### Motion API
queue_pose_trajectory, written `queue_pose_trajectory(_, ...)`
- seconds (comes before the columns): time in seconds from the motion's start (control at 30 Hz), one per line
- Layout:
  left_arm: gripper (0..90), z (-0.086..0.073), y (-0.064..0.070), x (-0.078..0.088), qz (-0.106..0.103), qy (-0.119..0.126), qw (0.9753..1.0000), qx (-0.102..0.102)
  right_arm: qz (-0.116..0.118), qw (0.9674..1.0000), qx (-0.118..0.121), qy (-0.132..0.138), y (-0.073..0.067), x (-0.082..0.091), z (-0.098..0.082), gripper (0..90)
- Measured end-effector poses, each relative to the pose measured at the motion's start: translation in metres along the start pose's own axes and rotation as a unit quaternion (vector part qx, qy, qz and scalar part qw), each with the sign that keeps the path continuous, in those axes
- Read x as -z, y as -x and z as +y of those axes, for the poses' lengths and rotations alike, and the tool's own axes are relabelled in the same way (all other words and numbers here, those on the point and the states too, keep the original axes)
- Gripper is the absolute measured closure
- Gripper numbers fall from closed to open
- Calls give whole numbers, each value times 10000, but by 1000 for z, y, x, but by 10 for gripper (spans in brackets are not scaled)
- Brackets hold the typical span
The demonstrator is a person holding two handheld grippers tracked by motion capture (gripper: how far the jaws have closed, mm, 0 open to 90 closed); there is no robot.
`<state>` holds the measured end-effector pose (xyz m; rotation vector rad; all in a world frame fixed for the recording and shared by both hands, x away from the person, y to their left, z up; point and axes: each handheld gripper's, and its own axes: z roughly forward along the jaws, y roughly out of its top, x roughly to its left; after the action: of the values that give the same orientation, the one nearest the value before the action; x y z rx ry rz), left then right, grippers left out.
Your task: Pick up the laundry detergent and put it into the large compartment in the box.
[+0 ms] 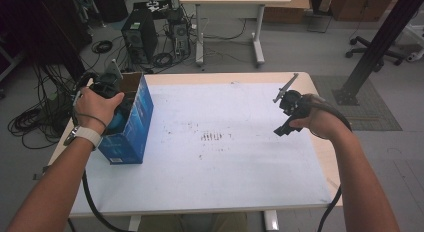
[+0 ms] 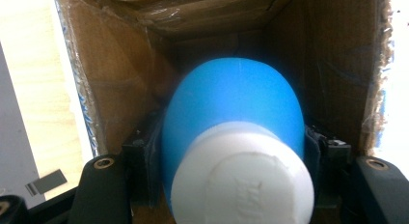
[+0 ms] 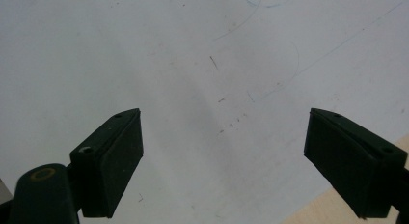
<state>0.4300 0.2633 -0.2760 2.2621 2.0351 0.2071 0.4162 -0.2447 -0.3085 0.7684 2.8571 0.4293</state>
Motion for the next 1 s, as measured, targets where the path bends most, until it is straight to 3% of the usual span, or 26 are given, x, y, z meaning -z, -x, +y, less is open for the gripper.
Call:
queue_pose_trajectory(0.53,353,2,-1,-2,30,-17,10000,3,16,10000,-14,-2,0,-1,-2,139)
queue_pose_trajectory(1.0,331,1,-7,-3,-66,19,9999,76,22,10000,-23,-34,-1,-2,-3,138)
